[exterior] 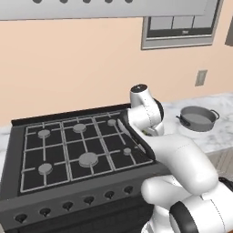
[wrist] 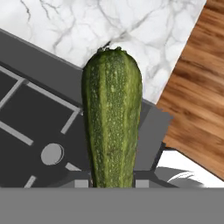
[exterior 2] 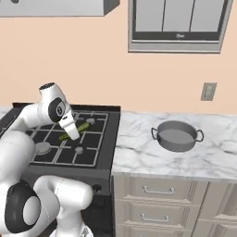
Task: Turn on the sink faucet. Then move the squash from the counter to the sink. Turn off the sink. Move the vegetable from the sink to the pot next to the stove. Finally move the pot to the rear center burner.
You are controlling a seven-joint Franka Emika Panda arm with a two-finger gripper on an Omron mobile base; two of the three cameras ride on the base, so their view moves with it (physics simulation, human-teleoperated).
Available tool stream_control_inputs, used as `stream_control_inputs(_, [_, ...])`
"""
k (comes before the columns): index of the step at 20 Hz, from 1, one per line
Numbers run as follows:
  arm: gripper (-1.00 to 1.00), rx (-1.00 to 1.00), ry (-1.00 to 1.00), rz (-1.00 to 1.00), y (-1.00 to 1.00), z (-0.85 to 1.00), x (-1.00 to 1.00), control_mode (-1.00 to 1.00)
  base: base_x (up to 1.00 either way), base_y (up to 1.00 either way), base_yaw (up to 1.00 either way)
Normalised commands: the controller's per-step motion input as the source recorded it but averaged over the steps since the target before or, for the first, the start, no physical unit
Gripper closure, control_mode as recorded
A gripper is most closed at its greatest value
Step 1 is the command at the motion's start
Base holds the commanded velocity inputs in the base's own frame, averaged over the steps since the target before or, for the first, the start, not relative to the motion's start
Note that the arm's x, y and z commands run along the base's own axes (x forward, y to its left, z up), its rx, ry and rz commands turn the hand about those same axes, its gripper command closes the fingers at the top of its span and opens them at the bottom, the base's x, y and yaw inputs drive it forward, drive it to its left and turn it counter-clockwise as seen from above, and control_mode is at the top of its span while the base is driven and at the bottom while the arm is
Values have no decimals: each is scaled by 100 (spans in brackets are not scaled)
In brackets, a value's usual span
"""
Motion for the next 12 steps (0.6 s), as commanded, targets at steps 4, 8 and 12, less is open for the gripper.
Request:
stream_control_inputs(4, [100,0,0,0,0,0,0,100,42,-35,14])
stream_control_inputs(8, [100,0,0,0,0,0,0,100,35,-46,17])
stream_control_inputs(12, [100,0,0,0,0,0,0,100,42,-44,15])
